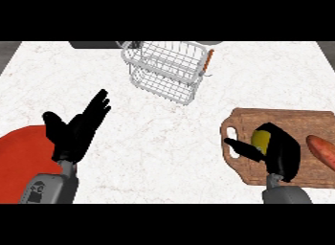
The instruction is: Pick the lemon from the cutting board and place it in the tiered basket
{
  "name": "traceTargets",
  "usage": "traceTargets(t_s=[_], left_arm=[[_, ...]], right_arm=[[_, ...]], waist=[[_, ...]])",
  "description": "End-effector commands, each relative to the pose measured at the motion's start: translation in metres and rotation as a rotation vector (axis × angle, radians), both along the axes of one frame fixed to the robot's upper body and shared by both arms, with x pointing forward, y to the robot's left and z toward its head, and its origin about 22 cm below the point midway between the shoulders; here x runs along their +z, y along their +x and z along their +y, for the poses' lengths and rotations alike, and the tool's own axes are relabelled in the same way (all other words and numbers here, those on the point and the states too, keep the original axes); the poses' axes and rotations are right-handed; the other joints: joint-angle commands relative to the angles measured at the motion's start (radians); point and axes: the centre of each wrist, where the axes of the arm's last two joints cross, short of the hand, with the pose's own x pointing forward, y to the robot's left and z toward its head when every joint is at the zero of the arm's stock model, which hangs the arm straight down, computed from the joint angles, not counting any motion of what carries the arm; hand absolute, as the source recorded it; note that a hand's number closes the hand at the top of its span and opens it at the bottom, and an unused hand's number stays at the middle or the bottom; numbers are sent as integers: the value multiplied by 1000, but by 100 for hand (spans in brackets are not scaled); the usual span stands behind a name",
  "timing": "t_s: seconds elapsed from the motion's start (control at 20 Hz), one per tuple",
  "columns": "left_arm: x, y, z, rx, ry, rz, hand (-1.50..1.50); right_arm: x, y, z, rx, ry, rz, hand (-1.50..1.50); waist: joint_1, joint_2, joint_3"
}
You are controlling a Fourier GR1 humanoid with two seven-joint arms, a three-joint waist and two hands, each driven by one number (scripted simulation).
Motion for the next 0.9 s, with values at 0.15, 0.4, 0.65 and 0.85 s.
traceTargets(t_s=[0.15, 0.4, 0.65, 0.85], left_arm=[[0, 5, -2, -10, 4, -2, 0], [-4, -2, -4, -25, -3, 8, 0], [7, 6, 2, -6, 2, 4, 0], [-3, 1, 10, 19, -3, 19, 0]], right_arm=[[-23, -49, 83, -89, 35, 334, 150], [43, -57, 136, -128, 137, 212, 150], [112, -70, 155, -98, 199, 8, 150], [152, -80, 162, -100, 131, -173, 150]], waist=[[8, 3, 4], [11, -8, 4], [-10, -16, 3], [-13, -14, 1]])
